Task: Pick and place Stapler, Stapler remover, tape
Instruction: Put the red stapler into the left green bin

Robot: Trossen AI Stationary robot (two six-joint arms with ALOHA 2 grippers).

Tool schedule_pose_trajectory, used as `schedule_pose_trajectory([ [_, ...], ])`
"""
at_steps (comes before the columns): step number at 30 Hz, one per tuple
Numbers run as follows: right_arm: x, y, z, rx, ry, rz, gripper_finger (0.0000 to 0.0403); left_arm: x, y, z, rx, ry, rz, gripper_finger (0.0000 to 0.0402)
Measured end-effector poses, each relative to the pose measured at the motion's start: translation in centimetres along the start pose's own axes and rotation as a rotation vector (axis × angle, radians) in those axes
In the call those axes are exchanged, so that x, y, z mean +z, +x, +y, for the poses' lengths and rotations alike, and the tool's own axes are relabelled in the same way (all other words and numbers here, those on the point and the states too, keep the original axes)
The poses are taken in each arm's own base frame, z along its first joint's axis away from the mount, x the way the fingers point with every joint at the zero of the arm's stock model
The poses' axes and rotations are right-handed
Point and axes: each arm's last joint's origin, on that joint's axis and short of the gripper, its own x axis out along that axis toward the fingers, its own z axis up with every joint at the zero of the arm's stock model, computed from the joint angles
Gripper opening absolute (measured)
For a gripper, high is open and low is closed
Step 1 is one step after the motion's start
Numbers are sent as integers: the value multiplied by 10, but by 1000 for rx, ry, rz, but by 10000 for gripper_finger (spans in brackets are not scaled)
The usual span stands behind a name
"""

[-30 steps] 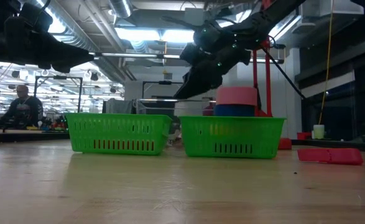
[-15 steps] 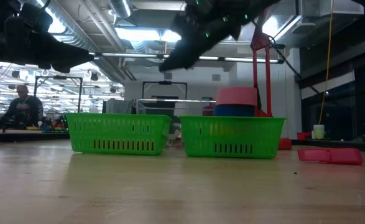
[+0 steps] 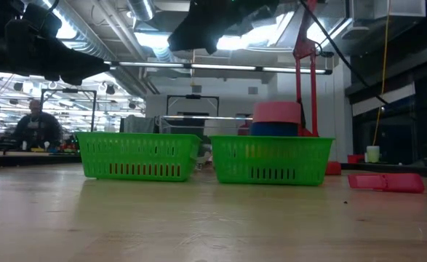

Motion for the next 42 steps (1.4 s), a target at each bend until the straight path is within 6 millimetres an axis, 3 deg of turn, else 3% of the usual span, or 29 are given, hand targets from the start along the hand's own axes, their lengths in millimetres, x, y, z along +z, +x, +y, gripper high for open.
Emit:
schedule_pose_trajectory([
  [12,-5,3,72,77,202,141,133,1,0,0,1,-2,-6,168],
  [15,-8,1,91,85,235,185,134,1,0,0,-7,-69,-9,168],
  [21,-28,-8,124,88,364,417,134,1,0,-1,-52,-317,-5,168],
  [27,-45,-20,148,117,493,648,133,-1,0,-2,-52,-369,12,168],
  [36,-64,-43,188,73,347,841,126,0,0,-3,-86,-402,17,168],
  [42,-79,-49,203,-51,207,848,126,0,0,-3,-93,-414,17,168],
])
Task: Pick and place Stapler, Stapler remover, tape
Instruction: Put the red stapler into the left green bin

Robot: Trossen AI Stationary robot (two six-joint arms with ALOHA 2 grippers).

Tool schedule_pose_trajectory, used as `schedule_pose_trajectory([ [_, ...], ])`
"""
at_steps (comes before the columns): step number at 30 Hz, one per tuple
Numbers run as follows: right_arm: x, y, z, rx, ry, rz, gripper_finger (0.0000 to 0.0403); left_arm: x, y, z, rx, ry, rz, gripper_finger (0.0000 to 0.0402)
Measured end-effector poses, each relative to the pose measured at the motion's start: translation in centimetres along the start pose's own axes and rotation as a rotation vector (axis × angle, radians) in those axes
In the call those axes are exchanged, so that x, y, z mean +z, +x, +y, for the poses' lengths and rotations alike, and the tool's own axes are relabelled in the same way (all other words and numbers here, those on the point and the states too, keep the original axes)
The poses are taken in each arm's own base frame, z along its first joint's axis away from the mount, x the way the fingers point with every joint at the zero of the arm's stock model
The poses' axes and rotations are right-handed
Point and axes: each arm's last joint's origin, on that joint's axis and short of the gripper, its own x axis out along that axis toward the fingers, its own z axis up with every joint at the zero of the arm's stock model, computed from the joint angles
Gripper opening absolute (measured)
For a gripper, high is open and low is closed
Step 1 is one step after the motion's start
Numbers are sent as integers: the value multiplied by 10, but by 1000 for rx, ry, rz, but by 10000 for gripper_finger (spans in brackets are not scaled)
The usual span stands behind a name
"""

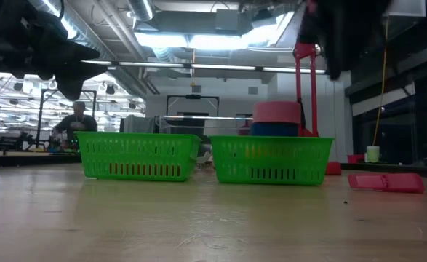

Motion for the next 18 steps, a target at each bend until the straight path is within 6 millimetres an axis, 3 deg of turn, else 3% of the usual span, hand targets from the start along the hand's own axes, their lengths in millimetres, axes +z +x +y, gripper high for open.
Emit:
schedule_pose_trajectory([
  [10,-27,58,-4,38,19,122,126,0,0,0,-3,-8,1,168],
  [18,-38,82,-17,-21,29,146,126,0,0,0,-4,-8,1,168],
])
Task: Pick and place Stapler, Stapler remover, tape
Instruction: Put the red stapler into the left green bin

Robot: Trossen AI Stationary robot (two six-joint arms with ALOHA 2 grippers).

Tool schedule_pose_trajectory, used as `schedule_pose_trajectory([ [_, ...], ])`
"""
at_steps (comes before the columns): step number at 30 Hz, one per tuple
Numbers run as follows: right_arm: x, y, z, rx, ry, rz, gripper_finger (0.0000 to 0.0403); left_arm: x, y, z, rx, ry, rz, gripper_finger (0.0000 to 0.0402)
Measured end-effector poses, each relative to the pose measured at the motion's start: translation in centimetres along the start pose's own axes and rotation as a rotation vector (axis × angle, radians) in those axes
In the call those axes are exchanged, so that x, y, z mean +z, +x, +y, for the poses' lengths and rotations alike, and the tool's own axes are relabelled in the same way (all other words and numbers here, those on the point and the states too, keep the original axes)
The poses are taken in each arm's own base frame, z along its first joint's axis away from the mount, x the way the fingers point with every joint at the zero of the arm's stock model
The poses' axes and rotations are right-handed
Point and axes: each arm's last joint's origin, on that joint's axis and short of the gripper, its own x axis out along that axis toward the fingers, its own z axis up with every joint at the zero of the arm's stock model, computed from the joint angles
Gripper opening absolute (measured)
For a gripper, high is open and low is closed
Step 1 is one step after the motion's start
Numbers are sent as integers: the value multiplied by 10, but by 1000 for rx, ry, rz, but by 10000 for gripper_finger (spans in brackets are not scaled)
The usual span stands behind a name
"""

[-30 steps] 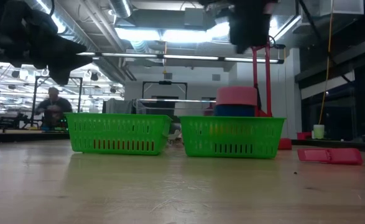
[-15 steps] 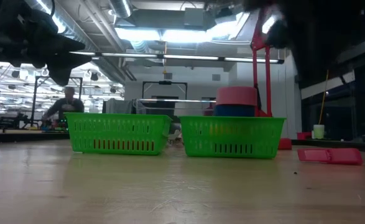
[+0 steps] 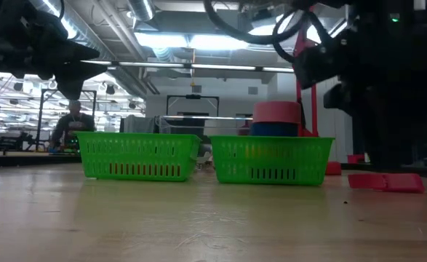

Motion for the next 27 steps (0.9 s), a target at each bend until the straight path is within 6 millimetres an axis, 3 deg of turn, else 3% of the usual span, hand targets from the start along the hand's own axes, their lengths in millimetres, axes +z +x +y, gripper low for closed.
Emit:
schedule_pose_trajectory([
  [15,1,6,-5,-114,25,-82,125,0,0,0,3,-41,0,168],
  [22,-5,24,-7,-56,93,-86,125,0,0,0,3,-41,0,168],
  [27,-6,27,-9,-92,157,-102,123,0,0,0,4,-41,-1,168],
])
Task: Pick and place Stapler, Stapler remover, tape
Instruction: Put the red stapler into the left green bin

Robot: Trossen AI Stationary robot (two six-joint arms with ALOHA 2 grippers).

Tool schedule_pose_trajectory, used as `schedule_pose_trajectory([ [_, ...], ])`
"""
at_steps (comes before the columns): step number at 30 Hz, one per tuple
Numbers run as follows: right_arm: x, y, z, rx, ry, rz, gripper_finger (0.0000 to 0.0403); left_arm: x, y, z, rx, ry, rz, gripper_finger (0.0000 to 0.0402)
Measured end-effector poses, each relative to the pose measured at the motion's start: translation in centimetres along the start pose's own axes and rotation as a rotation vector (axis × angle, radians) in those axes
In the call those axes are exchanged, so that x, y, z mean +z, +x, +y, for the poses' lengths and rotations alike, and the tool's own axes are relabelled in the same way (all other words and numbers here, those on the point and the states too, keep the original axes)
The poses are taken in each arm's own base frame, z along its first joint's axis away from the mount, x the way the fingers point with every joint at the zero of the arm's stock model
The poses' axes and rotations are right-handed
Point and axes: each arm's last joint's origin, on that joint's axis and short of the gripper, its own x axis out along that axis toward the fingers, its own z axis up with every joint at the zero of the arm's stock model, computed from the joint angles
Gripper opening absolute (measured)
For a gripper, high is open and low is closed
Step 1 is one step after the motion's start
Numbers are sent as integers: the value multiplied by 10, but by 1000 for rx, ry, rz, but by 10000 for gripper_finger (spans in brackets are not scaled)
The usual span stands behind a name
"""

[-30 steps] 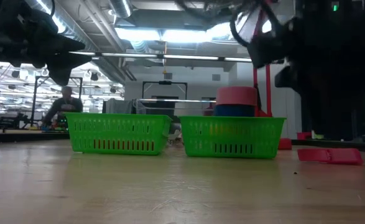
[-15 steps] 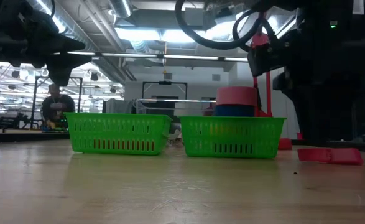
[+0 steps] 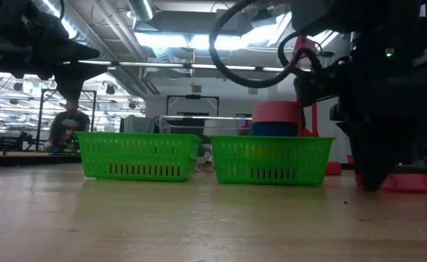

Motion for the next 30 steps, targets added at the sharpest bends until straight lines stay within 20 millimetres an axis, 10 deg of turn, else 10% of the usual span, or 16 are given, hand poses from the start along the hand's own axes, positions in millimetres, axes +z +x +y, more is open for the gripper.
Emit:
schedule_pose_trajectory([
  [9,2,0,6,117,5,24,13,0,0,0,1,0,0,168],
  [30,59,-25,34,717,252,-362,3,0,0,-1,-22,-59,5,168],
])
